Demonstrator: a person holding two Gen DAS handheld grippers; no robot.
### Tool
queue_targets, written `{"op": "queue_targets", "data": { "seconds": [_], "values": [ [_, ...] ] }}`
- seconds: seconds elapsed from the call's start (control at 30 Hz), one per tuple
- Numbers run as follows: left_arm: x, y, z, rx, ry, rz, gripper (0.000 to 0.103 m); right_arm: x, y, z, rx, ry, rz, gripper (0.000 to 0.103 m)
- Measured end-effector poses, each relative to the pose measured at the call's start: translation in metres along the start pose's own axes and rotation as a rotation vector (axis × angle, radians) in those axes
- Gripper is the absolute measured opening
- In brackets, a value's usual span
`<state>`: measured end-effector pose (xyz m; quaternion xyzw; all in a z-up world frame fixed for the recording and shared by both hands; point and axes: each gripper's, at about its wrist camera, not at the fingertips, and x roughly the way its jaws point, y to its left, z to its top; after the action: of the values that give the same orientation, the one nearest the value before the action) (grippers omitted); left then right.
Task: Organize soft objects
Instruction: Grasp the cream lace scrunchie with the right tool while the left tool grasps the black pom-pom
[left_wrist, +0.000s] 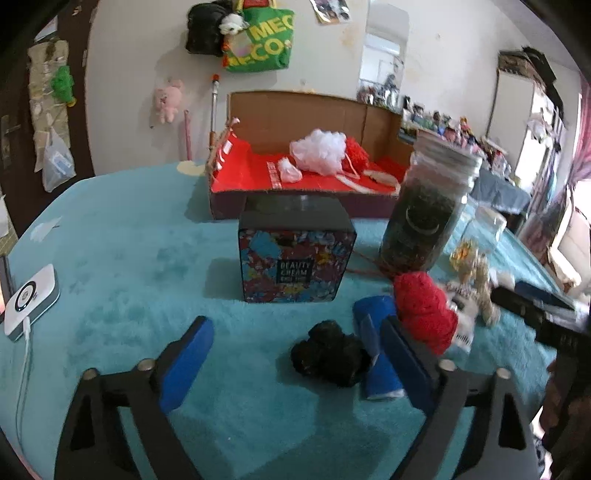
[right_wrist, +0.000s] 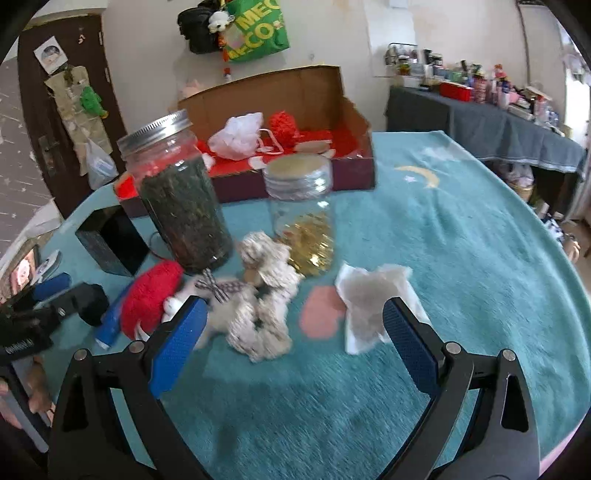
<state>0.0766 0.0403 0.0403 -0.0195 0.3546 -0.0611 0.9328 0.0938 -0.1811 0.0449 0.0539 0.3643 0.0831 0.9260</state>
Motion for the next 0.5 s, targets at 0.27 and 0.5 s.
{"op": "queue_targets", "data": {
  "seconds": [0.27,0.5],
  "values": [
    [0.010,-0.008,0.002,0.045,0.070,-0.133,0.030,0.015,-0.001,0.002,0.010,0.074,0.134,0.020],
    [-0.006,-0.027,0.018,0.079,0.018,-0.169,0.030,-0.009,-0.002,0.010,-0.008,0.016,0.140,0.018]
  ]
}}
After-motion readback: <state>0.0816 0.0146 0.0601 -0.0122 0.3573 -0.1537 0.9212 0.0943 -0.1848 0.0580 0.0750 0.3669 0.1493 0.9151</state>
